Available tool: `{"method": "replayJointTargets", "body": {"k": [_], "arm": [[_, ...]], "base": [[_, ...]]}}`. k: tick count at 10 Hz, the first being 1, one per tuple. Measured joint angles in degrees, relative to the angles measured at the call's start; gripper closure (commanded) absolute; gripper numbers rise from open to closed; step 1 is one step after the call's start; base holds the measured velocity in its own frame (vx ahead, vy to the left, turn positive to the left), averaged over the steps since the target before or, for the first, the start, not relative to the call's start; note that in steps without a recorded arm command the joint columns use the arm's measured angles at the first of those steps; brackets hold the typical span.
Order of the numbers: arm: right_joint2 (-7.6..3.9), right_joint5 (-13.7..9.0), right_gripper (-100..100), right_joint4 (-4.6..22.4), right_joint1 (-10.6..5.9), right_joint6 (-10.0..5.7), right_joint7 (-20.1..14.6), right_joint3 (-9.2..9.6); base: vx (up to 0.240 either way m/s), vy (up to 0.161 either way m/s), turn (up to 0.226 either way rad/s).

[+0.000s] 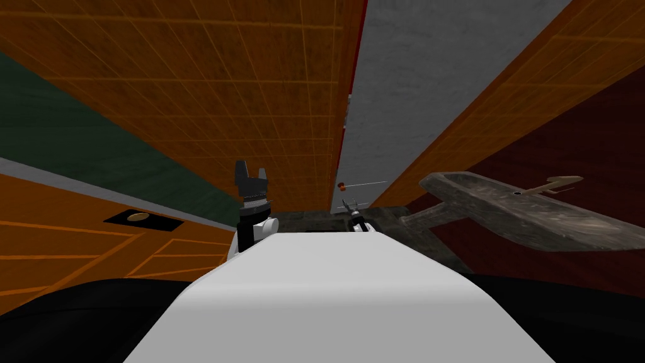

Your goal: Pull the door open

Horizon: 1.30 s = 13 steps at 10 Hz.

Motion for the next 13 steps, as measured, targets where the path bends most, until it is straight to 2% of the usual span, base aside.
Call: {"method": "replayJointTargets", "body": {"k": [2, 3, 5, 6, 7, 8, 9, 10, 13], "arm": [[-2.24, -0.8, -100, 1.2, 0.71, -1.66, -1.4, -1.07], [-3.25, -1.3, -100, 3.0, 0.44, -2.86, -1.9, -1.78], [-5.31, -2.0, -100, 4.5, 1.15, -4.90, -3.2, -2.75], [-6.26, -2.4, -100, 4.8, 1.48, -5.45, -3.8, -3.30], [-6.83, -2.6, -100, 1.7, 3.46, -4.43, -4.5, -3.61], [-7.38, -2.8, -100, 2.9, 3.20, -4.88, -4.9, -3.92], [-7.88, -3.1, -100, 4.6, 2.91, -6.14, -5.0, -4.27], [-7.93, -3.1, 100, 4.7, 2.88, -6.42, -5.0, -4.31], [-8.03, -3.1, 100, 4.5, 2.85, -6.06, -5.0, -4.38]], "base": [[0.173, 0.166, 0.150], [0.190, 0.076, 0.118], [0.182, 0.039, 0.146], [0.183, 0.028, 0.137], [0.136, 0.006, 0.038], [0.116, 0.020, 0.070], [0.055, 0.009, 0.015], [-0.006, -0.007, -0.026], [-0.014, -0.007, 0.004]]}}
